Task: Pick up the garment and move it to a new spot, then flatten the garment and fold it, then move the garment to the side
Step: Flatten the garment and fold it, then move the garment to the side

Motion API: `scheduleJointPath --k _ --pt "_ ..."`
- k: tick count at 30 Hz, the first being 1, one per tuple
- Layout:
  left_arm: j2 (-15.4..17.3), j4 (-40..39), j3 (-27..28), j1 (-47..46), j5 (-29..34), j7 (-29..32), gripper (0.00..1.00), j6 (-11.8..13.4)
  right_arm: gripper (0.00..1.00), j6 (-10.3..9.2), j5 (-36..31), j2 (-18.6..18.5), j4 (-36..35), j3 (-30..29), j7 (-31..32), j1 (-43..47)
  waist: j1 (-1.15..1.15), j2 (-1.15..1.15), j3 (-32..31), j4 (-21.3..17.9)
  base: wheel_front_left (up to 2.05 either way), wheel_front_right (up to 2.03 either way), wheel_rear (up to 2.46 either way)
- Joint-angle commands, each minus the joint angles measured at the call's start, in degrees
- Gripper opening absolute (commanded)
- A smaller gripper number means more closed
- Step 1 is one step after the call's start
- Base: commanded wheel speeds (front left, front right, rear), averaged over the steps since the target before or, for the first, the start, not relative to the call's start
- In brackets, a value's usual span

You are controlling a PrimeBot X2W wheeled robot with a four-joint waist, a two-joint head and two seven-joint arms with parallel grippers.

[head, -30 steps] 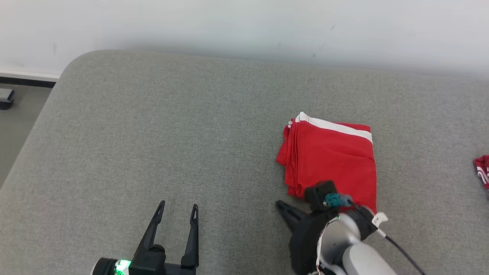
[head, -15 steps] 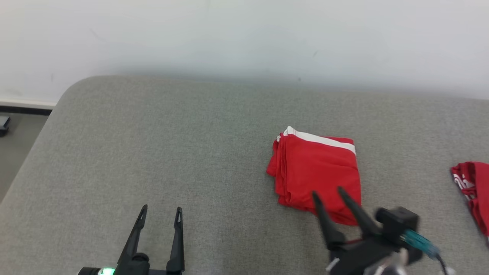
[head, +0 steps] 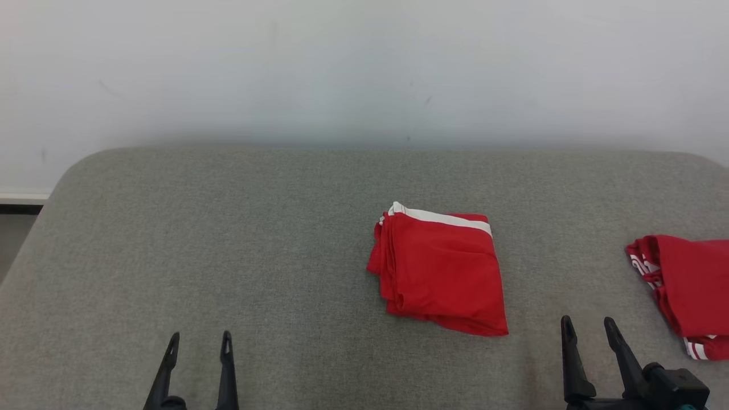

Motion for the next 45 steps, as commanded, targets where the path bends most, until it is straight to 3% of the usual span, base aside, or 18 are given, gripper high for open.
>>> scheduleJointPath --k 1,12,25,36,41,45 --pt "-0.31 1.10 1.27 0.85 -0.62 -0.16 1.00 0.38 1.00 -0.16 -0.65 0.16 1.24 -0.56 -1.01 -0.04 0.01 0.00 -0.31 -1.36 0.00 0.00 0.00" --pt "-2.14 7.98 7.33 1.48 -6.66 -0.16 1.00 -1.83 1.00 -0.16 -0.82 0.15 7.38 0.67 -1.74 -1.34 0.01 0.00 -0.60 -2.98 0.00 0.00 0.00" --pt "-2.90 10.72 9.44 0.59 -4.69 -0.16 1.00 -4.11 1.00 -0.16 -1.08 0.16 9.51 2.82 -1.32 -2.69 0.01 0.00 -0.44 -2.87 0.00 0.00 0.00" --pt "-3.18 10.79 9.58 -0.16 -3.49 -0.16 1.00 -4.47 1.00 -0.16 -0.60 0.16 9.17 2.62 -0.38 -3.13 0.01 0.00 -0.11 -3.02 0.00 0.00 0.00" --pt "-3.22 10.34 8.90 -0.22 -2.97 -0.16 1.00 -4.67 1.00 -0.16 1.46 0.17 7.74 3.09 2.24 -3.97 0.01 0.00 -0.04 -2.67 0.00 0.00 0.00" --pt "-3.23 9.92 8.36 0.00 -3.03 -0.16 1.00 -4.48 1.00 -0.16 3.32 0.11 6.35 3.42 9.50 -6.27 0.01 0.00 0.22 -2.33 0.00 0.00 0.00"
